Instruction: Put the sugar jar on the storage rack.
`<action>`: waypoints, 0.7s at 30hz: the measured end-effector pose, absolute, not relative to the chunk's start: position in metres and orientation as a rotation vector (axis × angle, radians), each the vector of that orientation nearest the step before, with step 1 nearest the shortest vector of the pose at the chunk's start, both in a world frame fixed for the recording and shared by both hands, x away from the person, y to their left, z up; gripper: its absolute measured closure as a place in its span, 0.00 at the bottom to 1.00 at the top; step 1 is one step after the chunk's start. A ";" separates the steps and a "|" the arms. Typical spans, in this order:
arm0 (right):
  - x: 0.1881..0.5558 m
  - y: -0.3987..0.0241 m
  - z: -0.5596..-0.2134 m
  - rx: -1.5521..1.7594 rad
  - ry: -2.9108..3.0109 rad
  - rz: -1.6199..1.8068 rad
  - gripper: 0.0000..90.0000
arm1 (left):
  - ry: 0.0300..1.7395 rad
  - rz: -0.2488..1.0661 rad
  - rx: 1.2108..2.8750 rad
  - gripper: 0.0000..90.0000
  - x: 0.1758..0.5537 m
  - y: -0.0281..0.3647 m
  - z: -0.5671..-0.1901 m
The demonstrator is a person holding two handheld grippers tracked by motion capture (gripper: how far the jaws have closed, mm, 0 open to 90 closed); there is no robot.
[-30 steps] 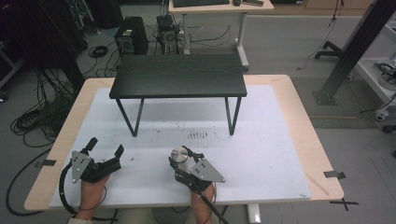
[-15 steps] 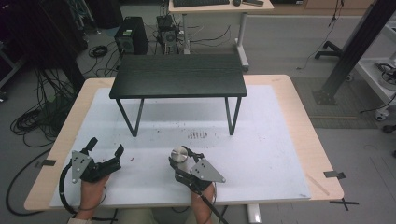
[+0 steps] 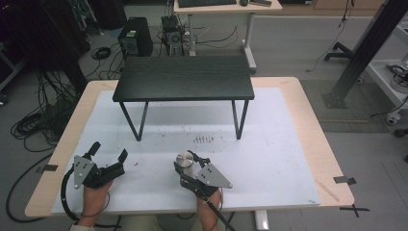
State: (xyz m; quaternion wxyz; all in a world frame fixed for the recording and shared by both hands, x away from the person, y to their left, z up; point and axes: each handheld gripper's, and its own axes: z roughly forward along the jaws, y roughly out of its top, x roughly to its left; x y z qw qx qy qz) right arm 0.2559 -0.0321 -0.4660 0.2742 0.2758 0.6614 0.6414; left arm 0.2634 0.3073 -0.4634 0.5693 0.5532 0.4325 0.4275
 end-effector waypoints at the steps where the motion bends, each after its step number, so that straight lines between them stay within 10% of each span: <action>1: 0.256 -0.032 -0.466 0.741 1.779 1.725 0.48 | 1.016 1.004 1.299 0.00 0.263 0.307 -0.463; 21: 0.257 -0.034 -0.464 0.756 1.792 1.733 0.48 | 1.017 1.003 1.302 0.01 0.264 0.307 -0.463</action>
